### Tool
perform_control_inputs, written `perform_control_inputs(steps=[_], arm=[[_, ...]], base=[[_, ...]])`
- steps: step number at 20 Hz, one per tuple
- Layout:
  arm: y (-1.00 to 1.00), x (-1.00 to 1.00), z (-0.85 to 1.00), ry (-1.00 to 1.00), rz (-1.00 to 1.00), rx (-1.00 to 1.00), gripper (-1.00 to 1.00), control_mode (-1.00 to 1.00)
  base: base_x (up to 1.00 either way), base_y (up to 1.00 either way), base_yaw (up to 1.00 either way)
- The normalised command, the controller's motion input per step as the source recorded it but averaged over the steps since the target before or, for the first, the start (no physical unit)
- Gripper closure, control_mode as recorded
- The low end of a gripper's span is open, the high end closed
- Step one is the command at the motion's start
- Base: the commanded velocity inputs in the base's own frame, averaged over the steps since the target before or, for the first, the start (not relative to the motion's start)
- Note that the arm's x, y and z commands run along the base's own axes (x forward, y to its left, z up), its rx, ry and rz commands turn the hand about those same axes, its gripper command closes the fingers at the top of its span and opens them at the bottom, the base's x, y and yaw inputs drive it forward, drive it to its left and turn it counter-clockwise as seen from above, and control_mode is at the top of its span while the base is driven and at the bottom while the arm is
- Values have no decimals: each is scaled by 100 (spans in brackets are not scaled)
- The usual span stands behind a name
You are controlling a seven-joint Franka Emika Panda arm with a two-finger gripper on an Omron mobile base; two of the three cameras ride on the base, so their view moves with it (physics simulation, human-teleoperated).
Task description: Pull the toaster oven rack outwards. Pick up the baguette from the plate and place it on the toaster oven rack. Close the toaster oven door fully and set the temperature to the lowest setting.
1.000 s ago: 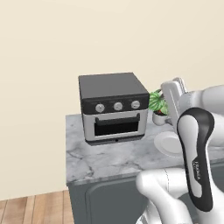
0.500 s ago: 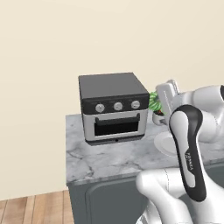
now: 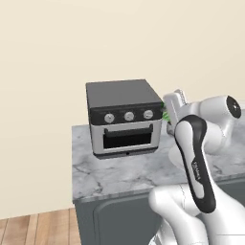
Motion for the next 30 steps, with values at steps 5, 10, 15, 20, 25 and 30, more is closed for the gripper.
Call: perform_control_inputs(steps=[5, 10, 15, 20, 25, 30], arm=[[9, 18, -5, -4, 0, 2, -100, -100], [7, 19, -4, 0, 0, 2, -100, -100], [6, 19, -2, 0, 0, 4, -100, -100], [10, 9, -6, 0, 0, 1, -100, -100], [2, -1, -12, 7, 1, 0, -100, -100], [0, -2, -14, 6, 2, 0, -100, -100]], base=[[0, 0, 0], [0, 0, 0], [0, 0, 0], [0, 0, 0], [0, 0, 0], [0, 0, 0]])
